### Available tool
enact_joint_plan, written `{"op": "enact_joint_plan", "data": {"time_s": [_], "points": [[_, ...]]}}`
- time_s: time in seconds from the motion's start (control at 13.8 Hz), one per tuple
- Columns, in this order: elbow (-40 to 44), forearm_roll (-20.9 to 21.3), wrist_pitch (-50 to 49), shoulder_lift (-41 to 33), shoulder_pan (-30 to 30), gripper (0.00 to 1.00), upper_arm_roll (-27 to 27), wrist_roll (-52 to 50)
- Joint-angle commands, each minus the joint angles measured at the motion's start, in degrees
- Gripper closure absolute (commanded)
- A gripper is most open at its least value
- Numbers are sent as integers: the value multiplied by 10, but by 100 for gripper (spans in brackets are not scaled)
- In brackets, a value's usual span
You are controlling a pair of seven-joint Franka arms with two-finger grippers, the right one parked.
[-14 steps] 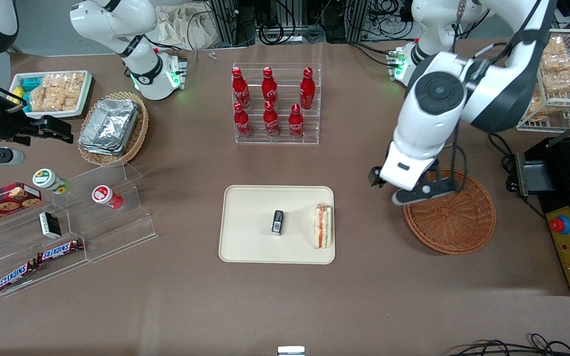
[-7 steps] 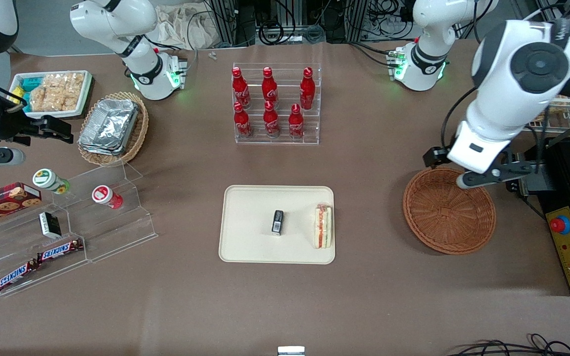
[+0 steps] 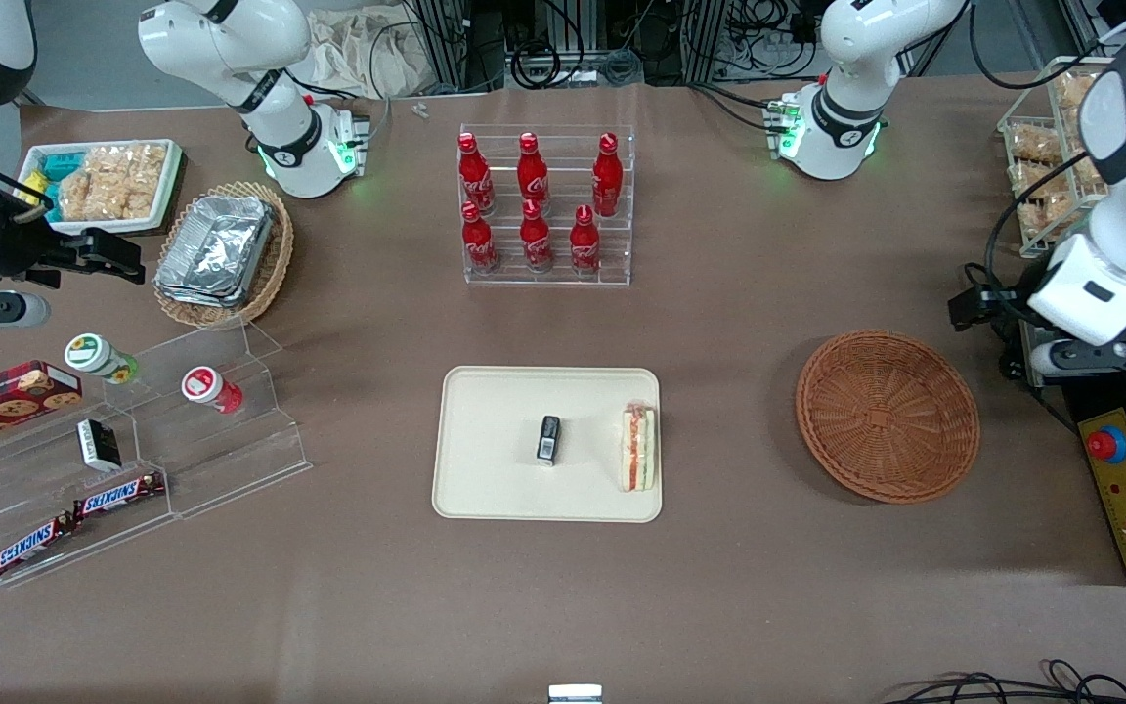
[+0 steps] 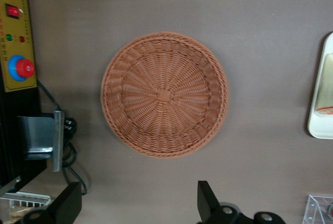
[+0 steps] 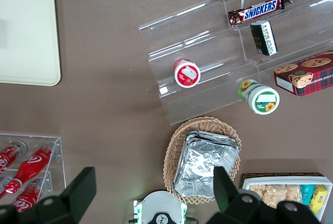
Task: Place sandwich from basket to tray
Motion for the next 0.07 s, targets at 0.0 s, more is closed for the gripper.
{"op": "enact_joint_plan", "data": {"time_s": [0.0], "points": [[29,-10,-15,14,14,0,-7,10]]}}
